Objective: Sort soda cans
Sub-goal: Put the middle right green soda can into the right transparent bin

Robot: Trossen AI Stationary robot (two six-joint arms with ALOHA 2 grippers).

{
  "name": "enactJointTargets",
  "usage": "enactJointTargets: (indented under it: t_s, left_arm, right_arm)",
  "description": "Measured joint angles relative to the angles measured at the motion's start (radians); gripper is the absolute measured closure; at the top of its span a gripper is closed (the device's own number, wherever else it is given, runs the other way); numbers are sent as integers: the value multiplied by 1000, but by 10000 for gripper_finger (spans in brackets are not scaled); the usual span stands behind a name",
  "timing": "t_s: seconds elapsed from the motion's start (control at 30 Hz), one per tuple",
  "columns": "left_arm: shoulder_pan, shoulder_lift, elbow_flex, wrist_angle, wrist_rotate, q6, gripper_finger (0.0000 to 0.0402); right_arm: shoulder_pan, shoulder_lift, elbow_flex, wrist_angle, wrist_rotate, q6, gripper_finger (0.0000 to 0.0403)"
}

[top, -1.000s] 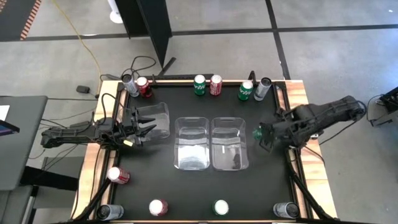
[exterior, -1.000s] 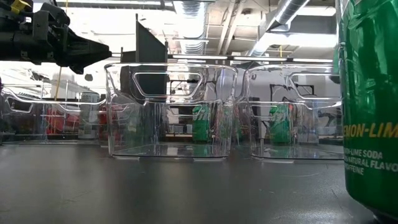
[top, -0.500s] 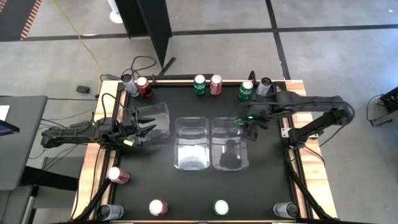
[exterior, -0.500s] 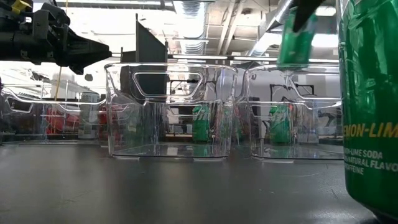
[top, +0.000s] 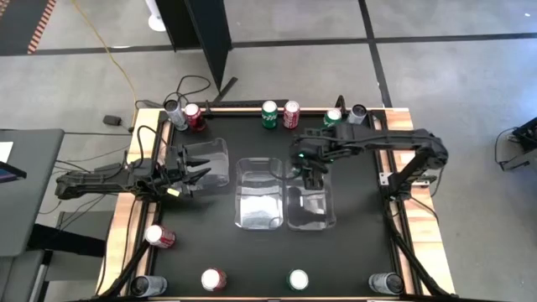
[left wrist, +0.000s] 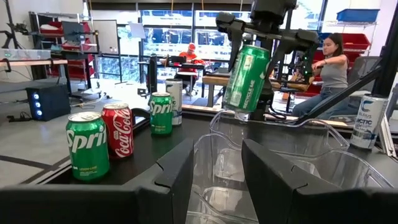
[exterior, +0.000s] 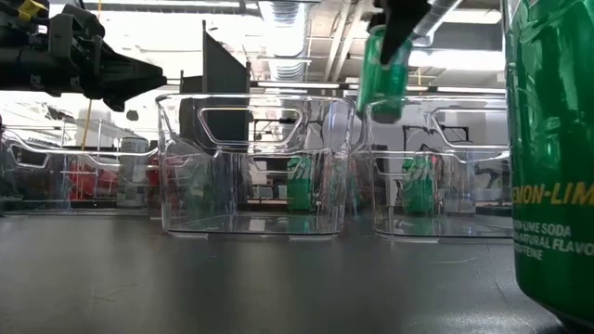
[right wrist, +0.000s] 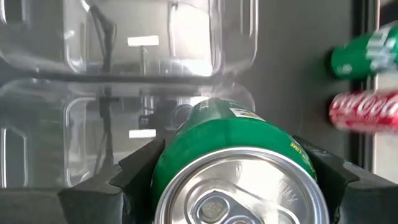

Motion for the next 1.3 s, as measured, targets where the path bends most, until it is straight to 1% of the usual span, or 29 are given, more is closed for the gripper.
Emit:
enactJointTargets:
  t_s: [0.17, 0.43, 0.63, 0.73, 0.9, 1.0, 1.1, 1.2, 1.3]
  left_arm:
    - [0, 0, 0, 0, 0, -4, 270]
    - [0, 0, 0, 0, 0, -19, 270]
    - [0, 0, 0, -1, 0, -32, 270]
    - [0, 0, 0, -3, 0, -41, 270]
    - [0, 0, 0, -4, 0, -42, 270]
    - [0, 0, 0, -4, 0, -42, 270]
    - [0, 0, 0, -9, 0, -42, 270]
    - [0, 0, 0, -12, 0, -41, 270]
    - [0, 0, 0, -13, 0, -41, 270]
  right_arm:
    - [-1, 95, 145, 5, -2, -81, 101]
    - [-2, 286, 375, -13, -74, -192, 101]
    - [-6, 410, 496, -27, -107, -236, 101]
    - [-15, 461, 523, -58, -124, -241, 101]
    - [-42, 521, 523, -81, -155, -237, 102]
    - [-58, 538, 523, -78, -165, -237, 102]
    - [-78, 554, 520, -77, -204, -236, 102]
    - [-94, 553, 490, -49, -214, -235, 102]
    - [-108, 553, 474, -44, -248, -220, 102]
